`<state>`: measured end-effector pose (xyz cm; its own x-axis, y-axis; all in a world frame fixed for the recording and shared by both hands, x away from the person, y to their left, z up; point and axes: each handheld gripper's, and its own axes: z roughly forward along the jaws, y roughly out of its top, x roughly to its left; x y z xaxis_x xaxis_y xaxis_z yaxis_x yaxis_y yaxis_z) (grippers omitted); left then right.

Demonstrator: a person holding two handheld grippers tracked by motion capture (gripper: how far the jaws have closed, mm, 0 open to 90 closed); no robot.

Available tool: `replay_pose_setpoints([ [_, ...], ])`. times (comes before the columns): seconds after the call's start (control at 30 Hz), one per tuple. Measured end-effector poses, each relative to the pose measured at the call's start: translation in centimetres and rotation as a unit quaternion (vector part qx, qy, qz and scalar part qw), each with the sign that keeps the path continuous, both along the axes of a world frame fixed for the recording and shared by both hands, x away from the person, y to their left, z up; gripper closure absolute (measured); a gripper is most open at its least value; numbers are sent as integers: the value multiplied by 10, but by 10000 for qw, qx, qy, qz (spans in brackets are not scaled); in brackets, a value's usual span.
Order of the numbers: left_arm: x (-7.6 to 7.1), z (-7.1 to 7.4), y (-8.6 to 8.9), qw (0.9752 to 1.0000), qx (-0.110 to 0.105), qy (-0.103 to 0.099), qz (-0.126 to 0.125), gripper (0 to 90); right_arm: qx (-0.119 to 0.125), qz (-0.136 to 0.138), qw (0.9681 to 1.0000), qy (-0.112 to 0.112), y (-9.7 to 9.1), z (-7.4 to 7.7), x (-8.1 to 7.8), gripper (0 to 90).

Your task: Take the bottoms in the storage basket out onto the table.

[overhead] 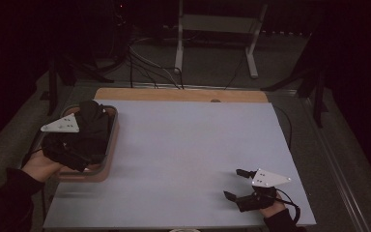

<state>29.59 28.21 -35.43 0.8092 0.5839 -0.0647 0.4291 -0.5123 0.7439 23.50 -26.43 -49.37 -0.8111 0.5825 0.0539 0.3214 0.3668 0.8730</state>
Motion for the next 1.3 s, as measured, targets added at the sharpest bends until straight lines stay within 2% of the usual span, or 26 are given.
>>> replay_pose_setpoints([
  [0.3,12,6,16,9994,-66,-53,344,3,6,-3,10000,22,0,0,0,103],
  [0.5,21,6,25,9985,-131,-51,538,3,0,-10,10000,39,0,0,0,103],
  [0.7,28,4,30,9974,-109,-50,717,3,-3,-1,10000,41,1,-1,0,104],
  [0.77,32,3,33,9967,-199,-36,791,4,-1,3,10000,48,1,-1,0,103],
  [0.93,41,3,38,9951,-144,-37,981,3,-6,13,10000,59,2,-1,1,104],
  [1.1,51,2,44,9924,-259,-16,1202,3,-1,28,10000,56,2,-1,1,104],
  [1.3,62,-3,51,9885,-229,22,1496,3,7,45,10000,68,3,-2,1,104],
])
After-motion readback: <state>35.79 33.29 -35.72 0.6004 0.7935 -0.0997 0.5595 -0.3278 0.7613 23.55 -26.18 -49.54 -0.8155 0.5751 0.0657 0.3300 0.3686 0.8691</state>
